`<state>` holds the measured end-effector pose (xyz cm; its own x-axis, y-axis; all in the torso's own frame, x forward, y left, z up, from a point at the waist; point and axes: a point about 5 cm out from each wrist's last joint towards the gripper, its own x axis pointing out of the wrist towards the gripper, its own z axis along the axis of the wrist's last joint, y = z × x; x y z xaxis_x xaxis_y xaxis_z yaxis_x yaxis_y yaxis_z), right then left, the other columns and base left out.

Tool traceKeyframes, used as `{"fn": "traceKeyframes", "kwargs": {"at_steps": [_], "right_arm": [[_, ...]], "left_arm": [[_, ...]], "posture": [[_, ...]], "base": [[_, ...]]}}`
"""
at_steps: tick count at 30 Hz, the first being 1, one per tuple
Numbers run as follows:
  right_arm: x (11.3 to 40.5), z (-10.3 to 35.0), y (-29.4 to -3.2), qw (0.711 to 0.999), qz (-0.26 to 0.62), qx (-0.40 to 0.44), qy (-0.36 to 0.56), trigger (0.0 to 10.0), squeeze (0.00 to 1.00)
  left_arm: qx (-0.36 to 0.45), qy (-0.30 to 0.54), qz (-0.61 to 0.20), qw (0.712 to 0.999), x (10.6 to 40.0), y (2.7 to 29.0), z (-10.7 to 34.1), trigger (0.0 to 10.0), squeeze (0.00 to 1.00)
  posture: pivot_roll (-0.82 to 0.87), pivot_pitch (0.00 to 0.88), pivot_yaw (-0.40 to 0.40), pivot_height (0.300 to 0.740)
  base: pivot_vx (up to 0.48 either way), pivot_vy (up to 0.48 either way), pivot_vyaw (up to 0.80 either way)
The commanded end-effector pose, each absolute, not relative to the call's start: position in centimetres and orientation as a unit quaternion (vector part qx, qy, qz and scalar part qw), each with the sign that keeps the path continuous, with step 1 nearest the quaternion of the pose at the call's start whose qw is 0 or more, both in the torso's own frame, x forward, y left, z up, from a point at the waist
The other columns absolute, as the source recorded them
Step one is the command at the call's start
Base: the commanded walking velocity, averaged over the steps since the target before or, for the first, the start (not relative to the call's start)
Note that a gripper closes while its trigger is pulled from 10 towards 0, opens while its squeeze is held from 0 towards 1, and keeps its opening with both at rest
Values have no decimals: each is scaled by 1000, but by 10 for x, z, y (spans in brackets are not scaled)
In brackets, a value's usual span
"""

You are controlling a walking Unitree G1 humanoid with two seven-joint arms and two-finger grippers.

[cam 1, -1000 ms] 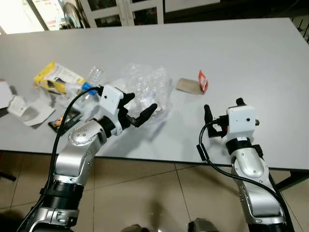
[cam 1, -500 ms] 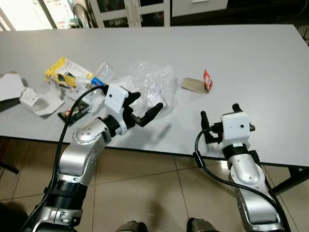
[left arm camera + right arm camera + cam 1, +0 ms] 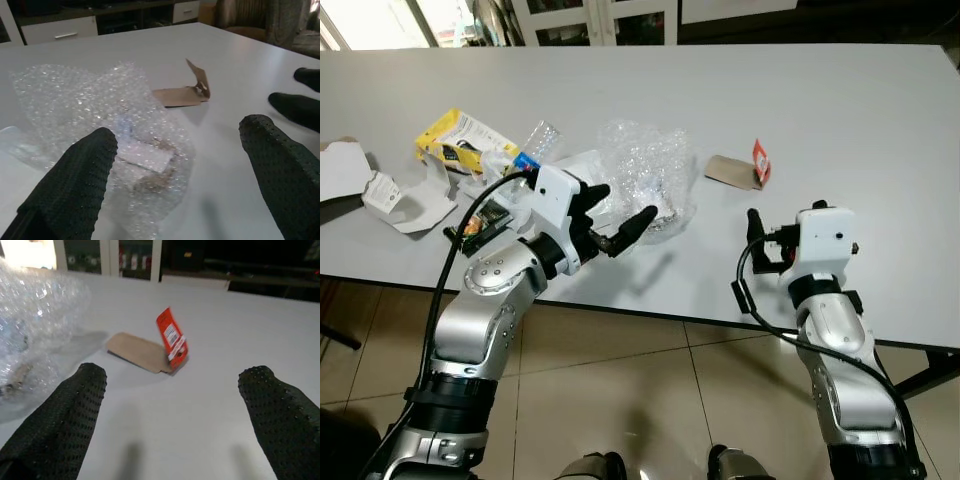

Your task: Picking trash to rubbish bin

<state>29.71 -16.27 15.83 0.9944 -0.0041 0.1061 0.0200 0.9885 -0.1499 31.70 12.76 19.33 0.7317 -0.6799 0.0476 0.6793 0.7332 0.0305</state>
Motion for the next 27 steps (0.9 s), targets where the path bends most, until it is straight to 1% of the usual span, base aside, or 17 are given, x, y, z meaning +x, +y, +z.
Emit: {"fn": "traceKeyframes", "kwargs": {"at_steps": [1, 5, 10, 13, 27], "right_arm": [[300, 154, -164, 997, -5, -70, -39, 10000, 0], [313, 152, -163, 997, 1, -71, -25, 10000, 0], [321, 150, -162, 997, 4, -74, -18, 10000, 0], [330, 150, -160, 995, 13, -96, -17, 10000, 0], [362, 164, -163, 989, 15, -141, -40, 10000, 0]], "left_arm": [[4, -28, -370, 929, 314, 131, 197, 10000, 0], [12, -15, -369, 929, 306, 138, 197, 10000, 0], [12, -10, -365, 931, 299, 144, 199, 10000, 0], [5, -9, -366, 931, 293, 145, 203, 10000, 0], [8, -30, -383, 923, 288, 138, 225, 10000, 0]], "posture": [[-25, 185, 133, 740], [24, 221, 141, 740], [62, 247, 143, 740], [85, 261, 138, 740], [145, 256, 133, 740]], "base": [[0, 0, 0], [0, 0, 0], [0, 0, 0], [0, 0, 0], [0, 0, 0]]}}
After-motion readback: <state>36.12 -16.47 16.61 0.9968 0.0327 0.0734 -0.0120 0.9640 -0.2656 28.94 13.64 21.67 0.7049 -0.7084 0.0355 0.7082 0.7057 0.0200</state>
